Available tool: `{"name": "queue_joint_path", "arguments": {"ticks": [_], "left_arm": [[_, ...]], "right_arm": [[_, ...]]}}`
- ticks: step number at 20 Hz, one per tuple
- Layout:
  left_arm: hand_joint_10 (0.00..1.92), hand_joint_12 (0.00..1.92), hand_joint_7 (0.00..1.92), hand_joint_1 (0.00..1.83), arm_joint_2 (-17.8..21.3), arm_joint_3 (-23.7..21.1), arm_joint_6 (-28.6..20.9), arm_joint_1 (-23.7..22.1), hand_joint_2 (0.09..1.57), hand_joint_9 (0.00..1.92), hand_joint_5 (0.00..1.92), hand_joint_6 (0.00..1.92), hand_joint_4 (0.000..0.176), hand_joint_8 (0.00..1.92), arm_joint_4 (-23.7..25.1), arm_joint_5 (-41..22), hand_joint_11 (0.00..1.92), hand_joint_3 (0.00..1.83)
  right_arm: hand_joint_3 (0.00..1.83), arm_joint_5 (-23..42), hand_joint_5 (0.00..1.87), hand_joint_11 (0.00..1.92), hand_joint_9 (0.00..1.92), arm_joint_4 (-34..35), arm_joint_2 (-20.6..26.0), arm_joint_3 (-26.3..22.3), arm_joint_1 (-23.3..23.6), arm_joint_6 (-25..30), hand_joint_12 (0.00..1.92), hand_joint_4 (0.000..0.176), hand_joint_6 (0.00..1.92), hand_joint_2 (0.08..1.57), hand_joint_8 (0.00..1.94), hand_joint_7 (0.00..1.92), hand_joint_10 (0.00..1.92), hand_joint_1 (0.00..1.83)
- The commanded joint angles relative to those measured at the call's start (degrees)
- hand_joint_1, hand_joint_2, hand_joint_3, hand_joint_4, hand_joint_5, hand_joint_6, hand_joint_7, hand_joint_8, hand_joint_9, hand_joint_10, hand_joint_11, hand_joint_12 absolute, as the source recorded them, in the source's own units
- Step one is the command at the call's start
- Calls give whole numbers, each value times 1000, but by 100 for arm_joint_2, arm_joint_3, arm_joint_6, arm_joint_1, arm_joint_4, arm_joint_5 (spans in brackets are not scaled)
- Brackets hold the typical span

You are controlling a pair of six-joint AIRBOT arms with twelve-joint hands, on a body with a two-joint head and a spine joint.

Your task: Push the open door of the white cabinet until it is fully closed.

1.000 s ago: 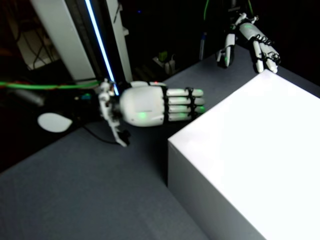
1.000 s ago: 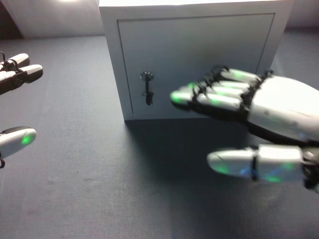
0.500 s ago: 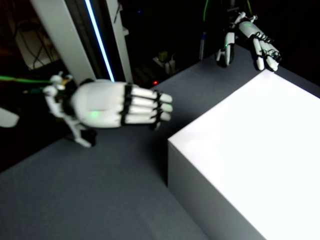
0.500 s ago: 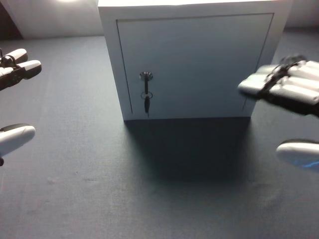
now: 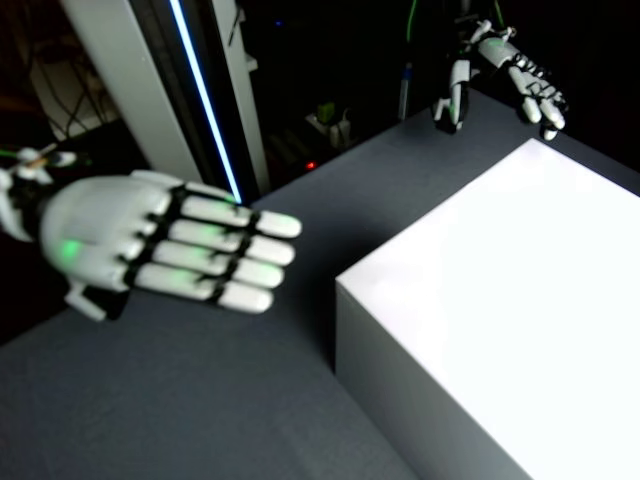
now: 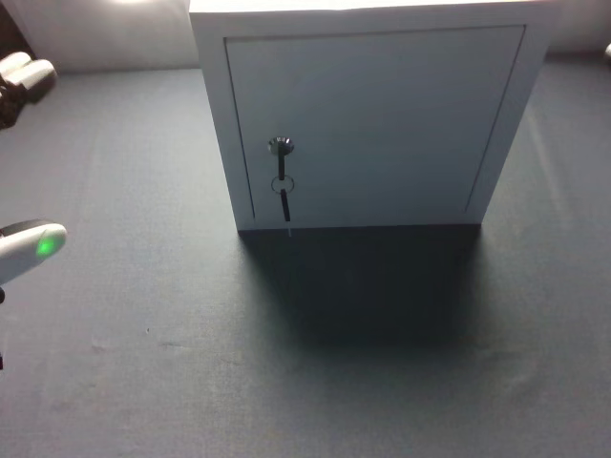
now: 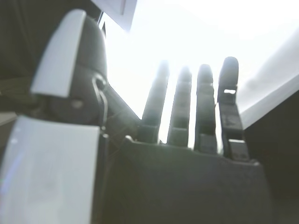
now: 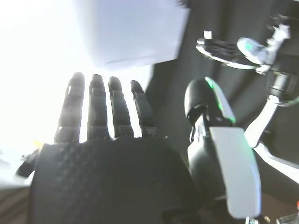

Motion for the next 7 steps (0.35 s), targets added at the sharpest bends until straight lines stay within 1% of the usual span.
{"name": "queue_joint_path", "arguments": {"ticks": [1,2,3,4,5,6,7], "left_arm": [[0,575,0,399,6,33,-13,-83,1205,0,0,0,7,0,-130,-718,0,0],[0,575,0,399,1,43,-10,-110,1205,0,0,0,7,0,-129,-718,0,0],[0,588,0,404,0,48,2,-146,1187,0,0,0,26,0,-128,-718,0,0],[0,517,0,472,1,52,32,-205,1197,0,0,0,19,0,-129,-719,0,0],[0,417,0,492,1,56,68,-249,1222,0,0,0,53,0,-132,-719,0,10],[0,417,0,492,0,60,83,-272,1222,0,0,0,53,0,-136,-719,0,10],[0,731,0,419,-8,72,101,-314,1256,0,0,0,54,0,-137,-719,0,2]], "right_arm": [[0,997,0,0,0,198,67,2,-57,3,0,76,0,1281,0,0,0,253],[0,1099,0,0,0,280,77,0,-145,3,0,76,0,1281,0,0,0,253],[0,1239,0,0,0,374,90,-8,-234,3,0,83,0,1262,0,0,0,275],[0,1386,0,0,0,430,129,-25,-283,3,0,45,0,1280,0,0,0,289],[2,1478,0,0,0,451,152,-32,-290,3,0,0,0,1312,0,0,0,286],[2,1541,0,0,0,463,159,-32,-293,3,0,0,0,1312,0,0,0,286],[8,1651,0,0,0,480,170,-32,-298,3,0,12,0,1327,0,0,0,242]]}}
